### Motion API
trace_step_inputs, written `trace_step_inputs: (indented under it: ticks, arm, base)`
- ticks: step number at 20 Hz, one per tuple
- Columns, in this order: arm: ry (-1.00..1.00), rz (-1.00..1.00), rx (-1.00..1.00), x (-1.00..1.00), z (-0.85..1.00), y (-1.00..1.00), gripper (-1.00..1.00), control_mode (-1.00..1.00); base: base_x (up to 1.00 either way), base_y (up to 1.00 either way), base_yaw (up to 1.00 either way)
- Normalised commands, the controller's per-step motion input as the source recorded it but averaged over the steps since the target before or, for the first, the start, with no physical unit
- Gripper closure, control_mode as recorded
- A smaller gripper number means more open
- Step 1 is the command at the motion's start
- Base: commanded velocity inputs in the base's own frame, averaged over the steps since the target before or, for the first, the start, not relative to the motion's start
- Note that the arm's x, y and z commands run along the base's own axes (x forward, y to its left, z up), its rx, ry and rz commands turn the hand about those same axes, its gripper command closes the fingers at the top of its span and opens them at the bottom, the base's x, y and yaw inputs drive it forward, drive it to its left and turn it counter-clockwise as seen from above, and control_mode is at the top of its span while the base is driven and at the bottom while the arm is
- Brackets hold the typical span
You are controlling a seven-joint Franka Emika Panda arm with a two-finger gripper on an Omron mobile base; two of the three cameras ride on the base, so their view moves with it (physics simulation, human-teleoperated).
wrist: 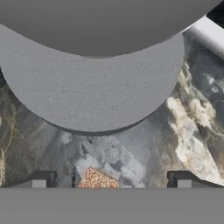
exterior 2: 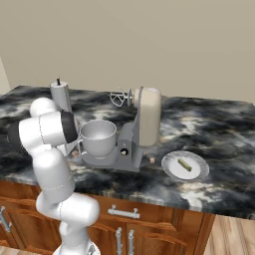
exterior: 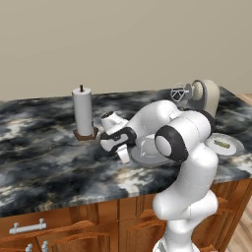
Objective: Add butter and sugar cubes to the stand mixer bowl and then turn on the stand mixer to begin making frosting.
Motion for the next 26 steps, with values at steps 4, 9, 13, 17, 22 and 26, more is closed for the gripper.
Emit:
trace_step_inputs:
  ticks: [4,9,13,17,22,26]
  arm:
    - [0.00,-0.19,-0.08,0.20,-0.24,0.37,-1.00,-1.00]
    - [0.00,-0.18,-0.07,0.21,-0.25,0.39,-1.00,-1.00]
    - [0.00,-0.19,-0.07,0.16,-0.27,0.42,-1.00,-1.00]
    - [-0.01,-0.19,-0.08,0.01,-0.32,0.20,-1.00,-1.00]
    - [-0.06,-0.23,-0.06,-0.16,-0.41,0.00,1.00,-1.00]
    - [-0.06,-0.27,-0.02,-0.21,-0.21,0.00,1.00,-1.00]
  base:
    - [0.00,0.00,0.00]
    - [0.00,0.00,0.00]
    - [0.00,0.00,0.00]
    - [0.00,0.00,0.00]
    - [0.00,0.00,0.00]
    - [0.00,0.00,0.00]
